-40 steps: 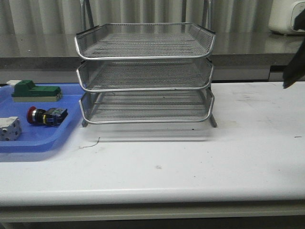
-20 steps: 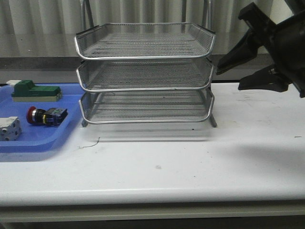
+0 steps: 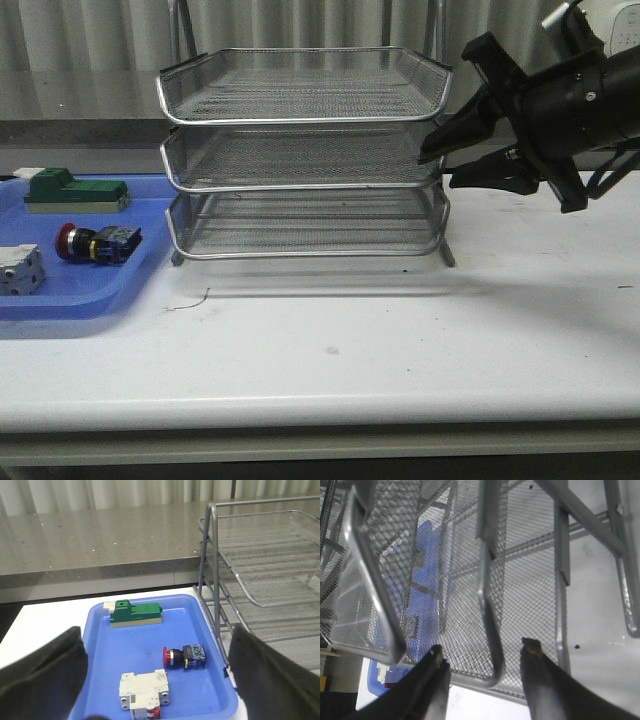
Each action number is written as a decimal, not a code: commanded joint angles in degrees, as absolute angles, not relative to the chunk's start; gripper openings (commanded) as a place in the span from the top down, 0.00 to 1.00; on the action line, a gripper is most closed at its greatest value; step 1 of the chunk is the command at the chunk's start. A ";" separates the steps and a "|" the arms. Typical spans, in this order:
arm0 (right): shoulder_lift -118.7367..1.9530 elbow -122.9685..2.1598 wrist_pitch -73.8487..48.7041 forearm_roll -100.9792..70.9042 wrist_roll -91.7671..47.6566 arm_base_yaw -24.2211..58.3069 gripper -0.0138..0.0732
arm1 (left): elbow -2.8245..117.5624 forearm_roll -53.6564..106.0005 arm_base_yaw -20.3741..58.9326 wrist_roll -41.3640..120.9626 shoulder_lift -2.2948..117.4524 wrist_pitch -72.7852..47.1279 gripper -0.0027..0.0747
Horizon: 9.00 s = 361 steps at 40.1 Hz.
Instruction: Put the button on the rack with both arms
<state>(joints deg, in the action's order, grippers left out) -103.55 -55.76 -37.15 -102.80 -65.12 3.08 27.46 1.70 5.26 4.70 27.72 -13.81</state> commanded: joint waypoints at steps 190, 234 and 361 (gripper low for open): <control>-36.86 -36.99 -25.60 -16.90 -17.85 5.74 0.91 | 29.69 1.78 5.19 4.74 28.29 -9.23 0.32; -12.98 -22.91 -20.23 -16.90 -17.85 5.74 0.91 | 29.69 1.78 5.19 4.74 28.29 -9.12 0.32; -12.98 -22.91 -20.23 -16.90 -17.85 5.74 0.91 | 104.82 10.84 5.19 45.08 126.25 -55.59 0.15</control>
<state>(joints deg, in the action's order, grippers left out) -12.40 -21.54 -24.92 -16.88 -17.75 5.85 103.19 9.67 5.26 45.16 129.68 -56.95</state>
